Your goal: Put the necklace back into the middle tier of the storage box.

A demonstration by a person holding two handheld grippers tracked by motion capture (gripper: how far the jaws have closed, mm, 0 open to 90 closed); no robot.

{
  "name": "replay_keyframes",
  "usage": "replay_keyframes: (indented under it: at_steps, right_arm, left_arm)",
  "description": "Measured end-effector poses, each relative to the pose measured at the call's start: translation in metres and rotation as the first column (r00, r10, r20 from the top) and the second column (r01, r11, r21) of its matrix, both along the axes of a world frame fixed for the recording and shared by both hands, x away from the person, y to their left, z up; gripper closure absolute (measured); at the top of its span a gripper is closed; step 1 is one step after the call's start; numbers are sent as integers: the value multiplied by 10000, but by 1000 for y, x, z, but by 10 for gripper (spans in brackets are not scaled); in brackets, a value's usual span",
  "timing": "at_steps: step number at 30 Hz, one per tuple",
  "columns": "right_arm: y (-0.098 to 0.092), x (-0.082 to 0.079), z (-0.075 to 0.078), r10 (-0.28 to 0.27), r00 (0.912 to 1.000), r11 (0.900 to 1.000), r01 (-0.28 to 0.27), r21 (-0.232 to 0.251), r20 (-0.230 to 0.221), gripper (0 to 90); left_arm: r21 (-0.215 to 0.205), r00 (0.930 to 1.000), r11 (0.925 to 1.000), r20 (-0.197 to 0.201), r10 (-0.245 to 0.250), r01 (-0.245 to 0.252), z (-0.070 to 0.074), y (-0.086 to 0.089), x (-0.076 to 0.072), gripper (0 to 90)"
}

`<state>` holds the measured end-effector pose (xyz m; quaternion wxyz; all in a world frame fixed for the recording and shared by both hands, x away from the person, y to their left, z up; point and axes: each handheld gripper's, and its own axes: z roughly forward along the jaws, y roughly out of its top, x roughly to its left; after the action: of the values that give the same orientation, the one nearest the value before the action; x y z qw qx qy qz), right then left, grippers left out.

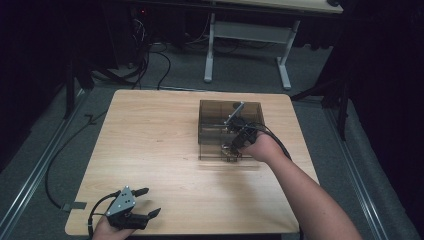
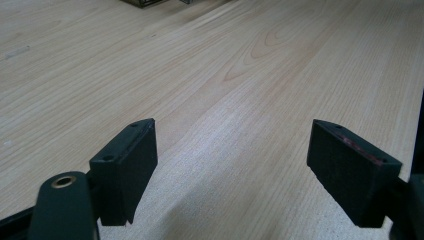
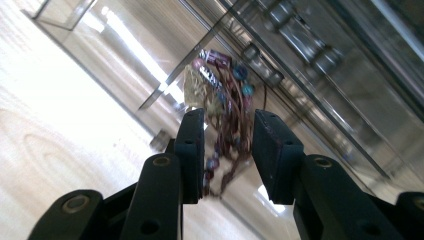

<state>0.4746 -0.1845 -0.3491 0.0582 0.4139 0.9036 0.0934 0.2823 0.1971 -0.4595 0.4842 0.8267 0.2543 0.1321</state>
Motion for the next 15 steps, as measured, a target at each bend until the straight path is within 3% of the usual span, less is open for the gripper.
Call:
replay_keyframes:
  at_steps: [3, 8, 11, 15]
  right_arm:
    - [-8, -9, 4, -252, 9996, 9995, 255, 186, -135, 683]
    - [-17, -14, -9, -317, 9991, 9992, 324, 234, -278, 796]
    - [-14, -14, -12, -276, 9991, 9995, 280, 141, -307, 881]
    - [-10, -10, -16, -182, 9994, 9998, 184, 67, -284, 898]
  left_arm:
    - [52, 10000, 10000, -15, -27, 27, 0, 0, 0, 208]
    - [63, 10000, 10000, 25, 21, -21, 0, 0, 0, 208]
    - [30, 10000, 10000, 15, 62, -62, 0, 0, 0, 208]
    - [-33, 10000, 10000, 15, 75, -75, 0, 1, 0, 208]
